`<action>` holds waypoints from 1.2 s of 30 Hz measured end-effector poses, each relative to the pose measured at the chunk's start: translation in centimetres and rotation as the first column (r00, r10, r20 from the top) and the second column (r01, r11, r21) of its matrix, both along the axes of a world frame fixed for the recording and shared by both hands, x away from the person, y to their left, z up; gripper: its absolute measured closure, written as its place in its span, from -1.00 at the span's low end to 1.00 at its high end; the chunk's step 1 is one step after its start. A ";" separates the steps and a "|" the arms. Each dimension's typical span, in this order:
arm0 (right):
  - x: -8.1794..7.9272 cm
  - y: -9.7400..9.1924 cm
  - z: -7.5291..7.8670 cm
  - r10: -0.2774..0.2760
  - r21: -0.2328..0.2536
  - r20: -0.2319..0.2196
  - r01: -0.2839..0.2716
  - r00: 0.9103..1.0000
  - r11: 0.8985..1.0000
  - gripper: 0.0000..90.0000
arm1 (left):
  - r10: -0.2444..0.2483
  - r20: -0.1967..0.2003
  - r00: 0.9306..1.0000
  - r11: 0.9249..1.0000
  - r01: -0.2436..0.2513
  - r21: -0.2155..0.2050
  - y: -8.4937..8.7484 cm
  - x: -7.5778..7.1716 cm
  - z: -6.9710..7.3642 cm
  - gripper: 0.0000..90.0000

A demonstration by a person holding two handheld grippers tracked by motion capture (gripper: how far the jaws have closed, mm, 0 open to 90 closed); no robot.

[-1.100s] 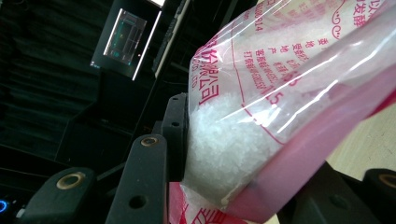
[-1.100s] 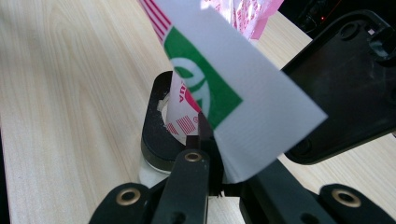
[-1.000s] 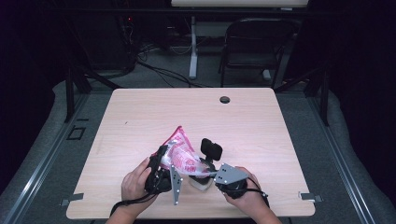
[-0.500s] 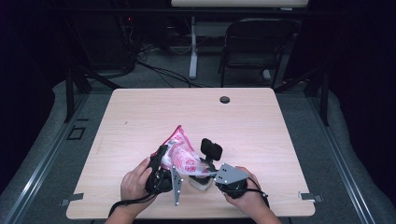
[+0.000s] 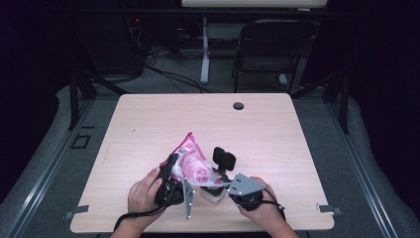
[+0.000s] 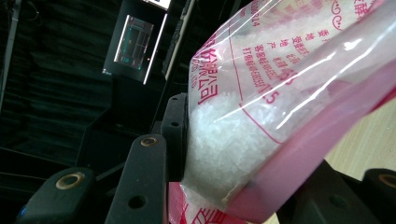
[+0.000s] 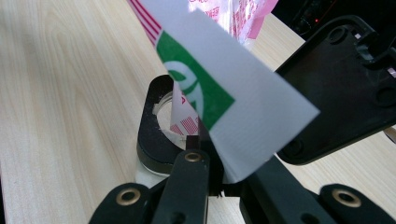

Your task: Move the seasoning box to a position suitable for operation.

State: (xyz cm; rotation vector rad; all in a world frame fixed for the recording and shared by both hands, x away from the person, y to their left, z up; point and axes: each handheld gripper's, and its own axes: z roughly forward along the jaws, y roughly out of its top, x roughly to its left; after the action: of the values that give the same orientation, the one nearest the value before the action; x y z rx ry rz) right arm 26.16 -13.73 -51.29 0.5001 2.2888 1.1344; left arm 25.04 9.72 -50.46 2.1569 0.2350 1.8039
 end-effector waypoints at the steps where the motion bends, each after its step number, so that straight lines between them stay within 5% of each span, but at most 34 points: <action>1: 0.0 0.0 0.0 -0.001 0.001 0.001 0.001 1.000 1.000 1.00 | 0.000 0.001 1.000 1.000 0.000 0.001 0.0 0.0 0.0 0.49; 36: -0.2 0.1 0.0 -0.002 0.002 0.014 0.002 1.000 1.000 0.99 | 0.000 0.017 1.000 1.000 0.000 0.007 0.0 -0.1 0.2 0.49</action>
State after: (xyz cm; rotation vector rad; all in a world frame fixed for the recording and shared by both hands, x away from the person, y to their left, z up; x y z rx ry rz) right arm 25.94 -13.61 -51.25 0.4930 2.2748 1.1354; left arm 24.90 9.75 -50.30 2.1455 0.2249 1.8242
